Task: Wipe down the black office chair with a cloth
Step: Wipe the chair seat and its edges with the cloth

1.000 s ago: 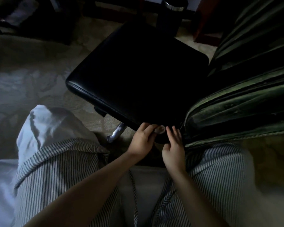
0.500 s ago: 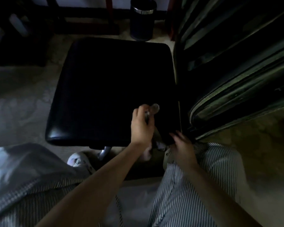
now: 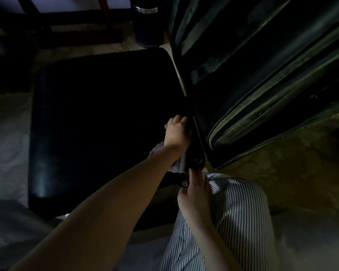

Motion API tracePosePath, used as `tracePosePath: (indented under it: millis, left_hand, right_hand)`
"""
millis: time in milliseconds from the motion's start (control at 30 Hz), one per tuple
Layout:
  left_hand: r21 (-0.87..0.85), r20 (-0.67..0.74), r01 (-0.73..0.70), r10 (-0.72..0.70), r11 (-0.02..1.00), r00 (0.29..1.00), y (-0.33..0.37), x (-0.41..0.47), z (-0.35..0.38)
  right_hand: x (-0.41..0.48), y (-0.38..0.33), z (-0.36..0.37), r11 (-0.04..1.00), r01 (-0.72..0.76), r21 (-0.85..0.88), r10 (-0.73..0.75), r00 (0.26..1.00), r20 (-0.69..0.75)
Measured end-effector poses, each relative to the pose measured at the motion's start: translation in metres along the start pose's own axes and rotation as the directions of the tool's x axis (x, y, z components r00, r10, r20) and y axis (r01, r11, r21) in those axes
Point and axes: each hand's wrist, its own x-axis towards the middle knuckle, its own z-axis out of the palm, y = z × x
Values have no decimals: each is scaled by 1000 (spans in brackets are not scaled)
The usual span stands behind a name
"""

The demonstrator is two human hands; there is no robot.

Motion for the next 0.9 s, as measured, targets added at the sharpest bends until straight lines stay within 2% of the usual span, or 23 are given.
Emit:
tracePosePath:
  millis: [33,100,133,233,267,400,567,700,833,900]
  left_hand:
    - [6,9,-15,15,1000,1000,1,1,1]
    - [23,72,-58,56,998,996,4,3,0]
    - [36,119,-82,77,996,990,6,3,0]
    - [70,208,-140,123,988,970,9,-2,3]
    - [68,217,-146,128,987,968,10,-5,3]
    - [39,241,-181,166,983,956,11,-23,2]
    - [3,238,-418,405,909,883,1,-59,11]
    - [10,241,-602,583,798,776,-9,-83,14]
    - [196,385,-779,684,595,619,-48,-116,7]
    - [222,368,-790,701,571,611,-63,-126,-5]
  right_hand:
    - [2,1,-5,998,-11,-54,6,997,-79]
    - [5,6,-14,975,24,-219,-84,959,-270]
    - [7,9,-18,960,47,-275,-126,952,-278]
    - [5,22,-22,893,92,-440,-108,994,-11]
    - [5,24,-23,875,102,-474,-98,995,33]
    - [4,25,-25,862,142,-486,-147,989,29]
    - [4,30,-30,767,220,-603,-160,975,152]
    - [1,34,-25,728,266,-632,-220,963,153]
    - [1,36,-31,730,265,-631,-229,963,139]
    - [1,37,-30,732,277,-622,-257,958,124]
